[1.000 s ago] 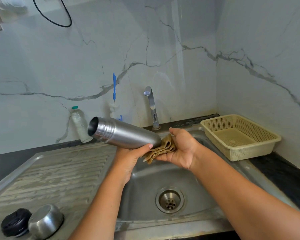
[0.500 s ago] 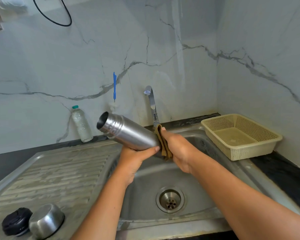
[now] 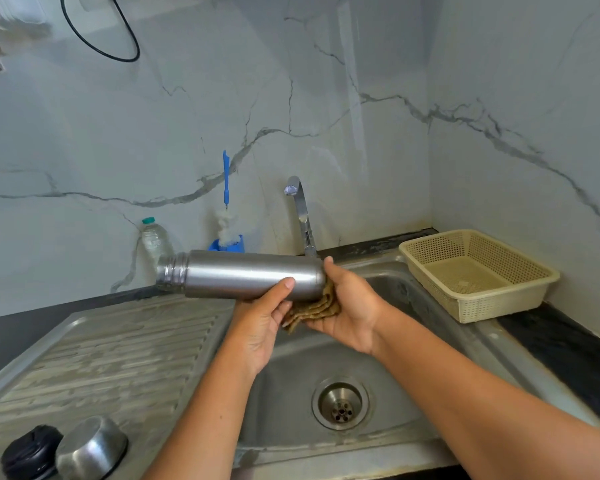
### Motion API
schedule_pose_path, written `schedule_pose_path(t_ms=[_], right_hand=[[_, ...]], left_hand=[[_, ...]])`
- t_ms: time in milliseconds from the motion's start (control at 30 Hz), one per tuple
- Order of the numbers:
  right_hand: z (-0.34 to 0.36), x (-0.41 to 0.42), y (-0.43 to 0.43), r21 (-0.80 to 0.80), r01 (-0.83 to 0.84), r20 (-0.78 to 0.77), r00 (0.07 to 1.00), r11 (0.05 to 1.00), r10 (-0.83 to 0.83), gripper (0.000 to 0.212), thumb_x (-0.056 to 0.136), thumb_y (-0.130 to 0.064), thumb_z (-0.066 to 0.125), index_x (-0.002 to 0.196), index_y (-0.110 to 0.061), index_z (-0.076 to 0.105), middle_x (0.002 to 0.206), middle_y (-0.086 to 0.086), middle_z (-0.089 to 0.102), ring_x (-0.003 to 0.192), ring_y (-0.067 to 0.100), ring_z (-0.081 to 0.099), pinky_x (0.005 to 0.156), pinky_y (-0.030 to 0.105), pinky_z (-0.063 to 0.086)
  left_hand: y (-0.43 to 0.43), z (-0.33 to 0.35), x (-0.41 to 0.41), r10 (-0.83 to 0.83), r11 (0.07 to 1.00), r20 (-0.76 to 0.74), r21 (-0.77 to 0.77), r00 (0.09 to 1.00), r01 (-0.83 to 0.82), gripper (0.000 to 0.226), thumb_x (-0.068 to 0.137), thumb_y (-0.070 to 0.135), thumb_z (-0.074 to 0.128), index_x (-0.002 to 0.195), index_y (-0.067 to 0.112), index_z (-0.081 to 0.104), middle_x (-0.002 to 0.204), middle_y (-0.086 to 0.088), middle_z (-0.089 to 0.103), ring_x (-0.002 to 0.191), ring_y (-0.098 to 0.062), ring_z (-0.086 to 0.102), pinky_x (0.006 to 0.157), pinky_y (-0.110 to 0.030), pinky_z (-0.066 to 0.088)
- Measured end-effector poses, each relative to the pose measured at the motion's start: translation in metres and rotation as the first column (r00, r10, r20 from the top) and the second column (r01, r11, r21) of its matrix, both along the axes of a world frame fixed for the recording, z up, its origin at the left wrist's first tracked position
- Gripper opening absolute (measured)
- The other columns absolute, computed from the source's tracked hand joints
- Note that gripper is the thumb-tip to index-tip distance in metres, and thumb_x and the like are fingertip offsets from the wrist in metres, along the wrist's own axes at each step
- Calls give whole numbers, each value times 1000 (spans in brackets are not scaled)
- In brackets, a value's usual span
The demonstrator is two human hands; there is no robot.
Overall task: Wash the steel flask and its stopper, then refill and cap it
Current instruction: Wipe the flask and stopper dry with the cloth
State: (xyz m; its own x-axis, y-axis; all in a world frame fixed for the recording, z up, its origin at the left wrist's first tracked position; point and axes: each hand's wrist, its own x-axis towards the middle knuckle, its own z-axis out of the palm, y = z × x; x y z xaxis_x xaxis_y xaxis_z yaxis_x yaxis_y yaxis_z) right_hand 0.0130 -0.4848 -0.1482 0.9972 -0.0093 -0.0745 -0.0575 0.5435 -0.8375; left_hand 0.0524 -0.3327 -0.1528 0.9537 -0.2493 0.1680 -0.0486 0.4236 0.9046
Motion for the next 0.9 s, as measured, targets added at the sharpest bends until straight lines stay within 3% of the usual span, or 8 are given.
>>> schedule_pose_path(t_ms=[133,233,433,567,700,833,900], right_hand=[[4,0,7,-95,56,22,998,994,-54,59,103,-59,43,133,-13,65,135,24,64,126,36,61,113,49,44],[8,-2,2,-106,90,64,994,990,-84,60,105,-59,38,131,-12,65,126,17,70,125,30,63,114,48,44],[11,-6,-2,-147,114,105,990,983,-99,59,107,-57,31,129,-16,68,121,4,75,118,19,68,114,41,44],[9,-5,-11,-162,94,73,994,982,-84,68,105,-63,28,129,-15,69,123,9,74,119,27,68,112,50,46],[6,-1,-21,-85,30,23,999,996,-29,84,99,-75,21,134,-12,64,127,18,70,123,40,64,109,62,44],[6,1,-22,3,-44,-53,998,999,44,94,93,-82,21,138,-10,62,129,25,67,117,40,65,96,53,54],[6,1,-21,31,-72,-92,993,997,75,98,90,-86,22,135,-9,64,128,26,67,118,39,66,100,52,53]], left_hand=[[7,2,3,66,998,21,9,998,-66,61,69,8,81,125,23,61,110,6,79,111,-9,72,101,-30,52],[9,1,4,70,997,20,32,997,-70,63,69,9,83,127,22,62,113,6,79,111,-9,72,102,-31,52],[8,0,-1,-14,991,57,134,998,7,63,72,8,83,130,19,61,119,1,77,116,-13,71,97,-29,54],[7,-2,-7,-117,971,81,218,990,97,53,72,5,81,122,18,65,114,-3,79,113,-16,73,87,-23,57],[3,-2,-8,-140,972,106,204,984,117,52,73,1,77,121,16,65,113,-4,79,113,-18,72,86,-23,59],[2,-3,-4,-123,981,124,166,985,101,54,75,-1,80,124,15,63,114,-4,78,114,-18,72,89,-24,58],[2,-4,-1,-106,980,143,185,984,79,55,74,0,84,124,15,64,114,-4,78,114,-19,72,89,-25,58]])
